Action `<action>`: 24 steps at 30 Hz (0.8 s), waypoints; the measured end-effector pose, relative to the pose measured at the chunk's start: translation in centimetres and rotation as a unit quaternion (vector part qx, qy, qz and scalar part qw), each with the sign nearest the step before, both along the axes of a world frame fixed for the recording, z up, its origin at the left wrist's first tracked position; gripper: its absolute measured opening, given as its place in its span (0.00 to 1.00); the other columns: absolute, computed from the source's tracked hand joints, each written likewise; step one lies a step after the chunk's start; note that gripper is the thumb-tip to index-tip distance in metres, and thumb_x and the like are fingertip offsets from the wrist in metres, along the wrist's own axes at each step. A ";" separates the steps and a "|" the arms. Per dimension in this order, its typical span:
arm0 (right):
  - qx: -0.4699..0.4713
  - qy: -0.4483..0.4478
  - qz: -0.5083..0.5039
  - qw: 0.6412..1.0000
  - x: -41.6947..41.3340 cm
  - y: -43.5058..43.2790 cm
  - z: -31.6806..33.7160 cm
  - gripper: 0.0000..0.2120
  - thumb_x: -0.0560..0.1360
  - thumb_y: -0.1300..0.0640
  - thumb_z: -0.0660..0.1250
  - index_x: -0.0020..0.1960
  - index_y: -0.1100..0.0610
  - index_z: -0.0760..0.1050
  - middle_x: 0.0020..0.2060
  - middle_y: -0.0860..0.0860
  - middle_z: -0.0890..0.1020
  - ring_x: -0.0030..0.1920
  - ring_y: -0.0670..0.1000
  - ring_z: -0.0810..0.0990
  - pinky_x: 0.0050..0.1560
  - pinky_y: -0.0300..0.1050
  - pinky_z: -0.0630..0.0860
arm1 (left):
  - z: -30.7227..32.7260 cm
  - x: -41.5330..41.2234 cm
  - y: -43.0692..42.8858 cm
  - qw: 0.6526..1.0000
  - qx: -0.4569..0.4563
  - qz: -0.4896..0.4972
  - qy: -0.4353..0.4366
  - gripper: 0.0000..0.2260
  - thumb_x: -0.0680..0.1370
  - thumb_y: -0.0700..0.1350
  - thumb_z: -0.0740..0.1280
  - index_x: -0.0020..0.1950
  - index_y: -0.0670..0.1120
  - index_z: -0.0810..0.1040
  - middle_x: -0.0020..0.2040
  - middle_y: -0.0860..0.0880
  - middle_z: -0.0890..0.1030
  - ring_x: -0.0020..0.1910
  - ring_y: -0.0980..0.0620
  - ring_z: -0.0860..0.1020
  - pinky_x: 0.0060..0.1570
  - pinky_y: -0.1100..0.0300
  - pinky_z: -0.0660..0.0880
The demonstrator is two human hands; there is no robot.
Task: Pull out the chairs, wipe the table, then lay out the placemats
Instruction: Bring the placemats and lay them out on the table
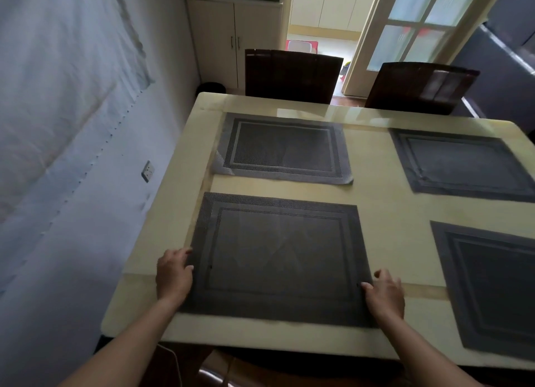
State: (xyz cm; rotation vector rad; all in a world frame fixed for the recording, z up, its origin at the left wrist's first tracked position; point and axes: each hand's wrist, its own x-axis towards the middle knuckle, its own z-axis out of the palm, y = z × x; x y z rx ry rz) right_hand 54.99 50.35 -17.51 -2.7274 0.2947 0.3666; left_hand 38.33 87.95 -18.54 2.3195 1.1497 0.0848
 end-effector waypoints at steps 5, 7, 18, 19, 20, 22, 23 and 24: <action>-0.050 -0.015 0.252 0.966 -1.0 1.0 -0.5 0.25 0.72 0.56 0.71 0.69 0.51 0.72 0.68 0.57 0.70 0.62 0.60 0.70 0.65 0.49 0.67 | 0.0 -0.7 -1.0 0.984 0.036 -0.167 0.050 0.21 0.75 0.38 0.67 0.68 0.49 0.74 0.71 0.49 0.70 0.68 0.45 0.68 0.67 0.54 0.62; -0.068 0.013 0.283 0.957 -1.3 1.3 -0.4 0.25 0.75 0.53 0.67 0.71 0.47 0.69 0.72 0.54 0.65 0.67 0.57 0.66 0.68 0.44 0.63 | 0.0 -0.8 -1.0 0.982 0.039 -0.173 0.062 0.20 0.75 0.39 0.67 0.67 0.49 0.74 0.71 0.49 0.70 0.68 0.46 0.67 0.67 0.55 0.62; 0.007 0.040 0.239 0.970 -1.1 -1.1 5.6 0.26 0.77 0.52 0.64 0.74 0.50 0.63 0.73 0.54 0.64 0.70 0.56 0.64 0.69 0.42 0.59 | 5.5 6.3 -7.7 0.985 -0.057 -0.162 0.014 0.15 0.74 0.41 0.69 0.61 0.43 0.79 0.59 0.44 0.81 0.60 0.44 0.77 0.62 0.55 0.71; 0.020 0.030 0.231 0.972 -1.0 -1.9 6.5 0.25 0.78 0.53 0.64 0.74 0.51 0.63 0.72 0.55 0.65 0.70 0.56 0.64 0.69 0.43 0.59 | 6.3 7.3 -9.2 0.982 -0.071 -0.172 0.012 0.15 0.74 0.41 0.69 0.60 0.43 0.79 0.59 0.44 0.81 0.60 0.46 0.78 0.60 0.56 0.72; 0.033 0.022 0.215 0.976 -0.9 -3.3 7.5 0.25 0.78 0.54 0.64 0.73 0.52 0.64 0.71 0.55 0.66 0.70 0.56 0.63 0.70 0.43 0.59 | 7.1 8.4 -11.3 0.979 -0.082 -0.188 0.006 0.15 0.74 0.41 0.69 0.60 0.43 0.79 0.58 0.44 0.81 0.59 0.46 0.78 0.59 0.57 0.72; 0.054 0.003 0.192 0.980 -0.7 -6.2 9.2 0.24 0.78 0.54 0.64 0.72 0.54 0.66 0.69 0.55 0.68 0.69 0.54 0.64 0.69 0.44 0.60 | 8.6 10.3 -15.6 0.970 -0.120 -0.213 -0.008 0.14 0.75 0.39 0.69 0.61 0.41 0.78 0.57 0.44 0.81 0.57 0.47 0.79 0.57 0.58 0.72; 0.058 -0.006 0.186 0.981 -0.4 -7.4 9.8 0.24 0.77 0.54 0.64 0.72 0.54 0.66 0.68 0.54 0.70 0.68 0.54 0.65 0.68 0.43 0.61 | 9.2 10.9 -17.4 0.965 -0.143 -0.221 -0.014 0.14 0.75 0.39 0.69 0.61 0.41 0.78 0.57 0.43 0.81 0.57 0.47 0.79 0.57 0.59 0.72; 0.060 -0.011 0.179 0.982 -0.1 -9.2 10.5 0.24 0.77 0.54 0.65 0.72 0.55 0.67 0.67 0.54 0.71 0.68 0.53 0.66 0.68 0.43 0.61 | 9.7 11.7 -19.6 0.959 -0.163 -0.232 -0.021 0.14 0.75 0.38 0.68 0.61 0.40 0.77 0.57 0.43 0.81 0.56 0.47 0.79 0.56 0.59 0.73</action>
